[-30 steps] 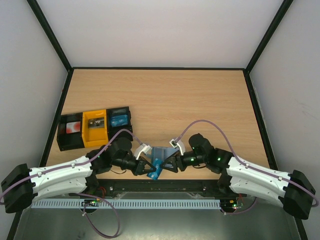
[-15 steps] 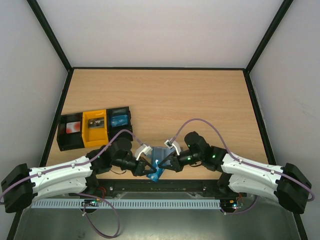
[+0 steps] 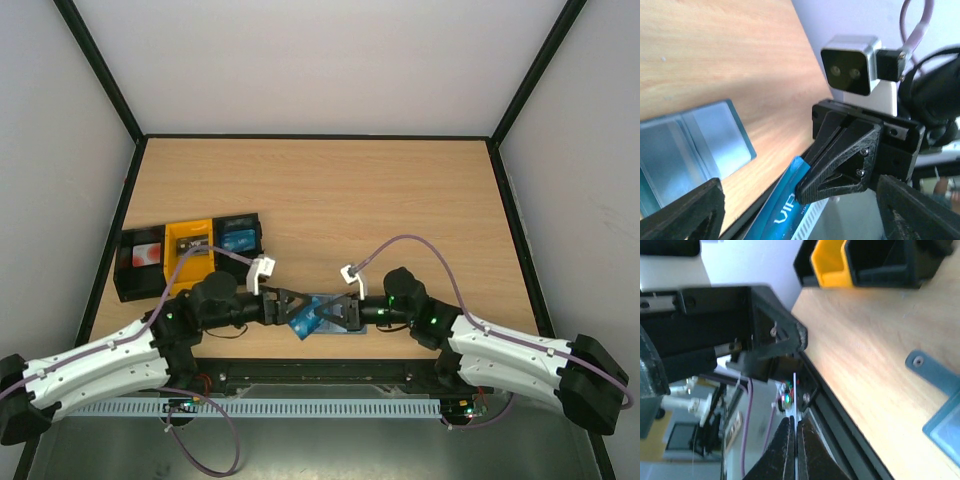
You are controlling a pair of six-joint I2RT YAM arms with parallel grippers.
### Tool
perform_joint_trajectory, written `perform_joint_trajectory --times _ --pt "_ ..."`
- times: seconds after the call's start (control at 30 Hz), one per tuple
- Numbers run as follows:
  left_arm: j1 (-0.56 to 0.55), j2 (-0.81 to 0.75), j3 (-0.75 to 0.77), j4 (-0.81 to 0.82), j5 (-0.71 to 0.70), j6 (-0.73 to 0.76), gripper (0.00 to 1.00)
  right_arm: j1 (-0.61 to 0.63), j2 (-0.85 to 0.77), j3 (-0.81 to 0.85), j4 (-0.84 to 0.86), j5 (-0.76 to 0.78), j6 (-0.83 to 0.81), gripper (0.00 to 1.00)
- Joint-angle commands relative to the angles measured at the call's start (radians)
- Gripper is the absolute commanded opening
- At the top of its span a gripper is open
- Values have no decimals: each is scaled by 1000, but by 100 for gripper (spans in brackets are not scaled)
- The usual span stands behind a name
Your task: Take the credit cards out of the card holder
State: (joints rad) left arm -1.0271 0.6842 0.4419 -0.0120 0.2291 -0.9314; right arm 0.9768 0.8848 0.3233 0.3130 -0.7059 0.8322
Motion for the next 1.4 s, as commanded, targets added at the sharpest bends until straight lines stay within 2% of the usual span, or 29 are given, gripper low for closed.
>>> perform_joint_trajectory --times 0.0,0.13,0.3,0.4,0.53,0.6,0.8,1.03,1.13,1.27,1.37 --pt "5 -80 23 -40 -195 -139 87 4 -37 -14 148 233 177 2" --pt "6 -136 -12 8 -240 -209 92 4 -17 -9 238 356 320 2" --pt "6 -139 -20 31 -245 -255 93 4 38 -7 363 439 457 2" --pt "6 -121 -22 42 -257 -280 92 4 69 8 416 454 494 2" --pt "6 -103 -33 97 -286 -317 86 9 95 0 513 461 545 2" --pt "6 -98 -35 139 -300 -321 78 11 98 -1 535 467 561 2" --pt "6 -80 -46 248 -333 -335 45 20 74 -6 525 500 572 2" --pt "5 -65 -42 292 -347 -347 20 28 57 -36 527 516 585 2" --pt "5 -56 -42 292 -346 -349 5 33 63 -37 530 508 585 3" --pt "9 -52 -39 281 -346 -335 3 36 64 -45 529 502 583 6" --pt "12 -63 -33 262 -349 -301 3 36 52 -62 519 500 579 19"
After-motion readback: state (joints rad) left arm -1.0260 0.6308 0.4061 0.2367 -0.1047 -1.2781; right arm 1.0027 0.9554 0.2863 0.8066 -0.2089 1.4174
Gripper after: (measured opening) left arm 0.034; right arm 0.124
